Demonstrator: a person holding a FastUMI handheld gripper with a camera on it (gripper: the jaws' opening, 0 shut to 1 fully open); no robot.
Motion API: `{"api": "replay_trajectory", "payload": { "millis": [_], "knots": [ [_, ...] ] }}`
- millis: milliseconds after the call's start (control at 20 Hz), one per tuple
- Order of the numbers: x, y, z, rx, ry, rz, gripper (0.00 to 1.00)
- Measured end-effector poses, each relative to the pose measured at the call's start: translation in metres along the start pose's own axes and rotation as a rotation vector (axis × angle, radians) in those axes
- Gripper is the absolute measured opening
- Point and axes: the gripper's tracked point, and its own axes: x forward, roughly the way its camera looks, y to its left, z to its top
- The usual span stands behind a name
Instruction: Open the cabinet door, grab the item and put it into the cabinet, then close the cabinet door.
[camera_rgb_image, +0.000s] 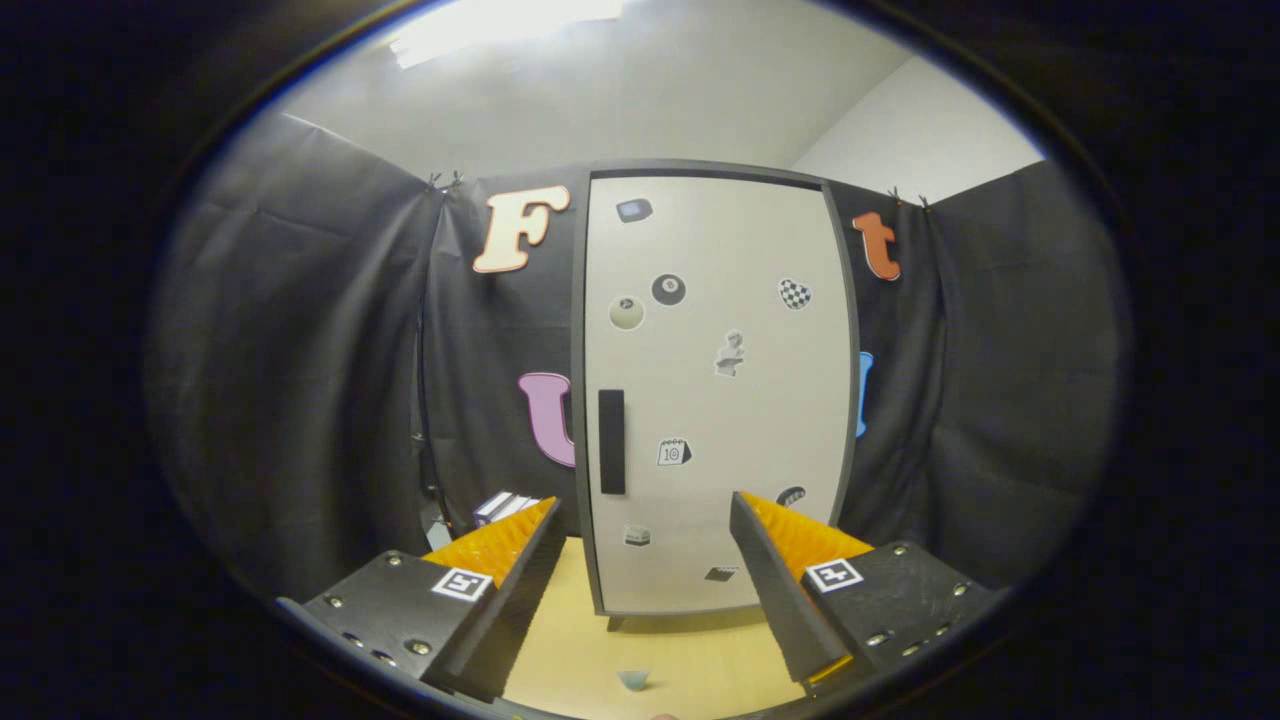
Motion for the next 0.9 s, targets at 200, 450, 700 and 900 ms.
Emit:
{"api": "replay_trajectory", "payload": {
  "millis": [200,450,700,900],
  "knots": [
    [0.004,0.002,0.0,-0.001,-0.001,0.002,0.98],
    [0.014,-0.003,-0.009,-0.012,0.018,-0.003,0.98],
    [0.032,-0.001,-0.011,-0.018,0.01,0.006,0.98],
    [0.057,-0.002,-0.012,-0.012,0.006,0.015,0.98]
  ]
}}
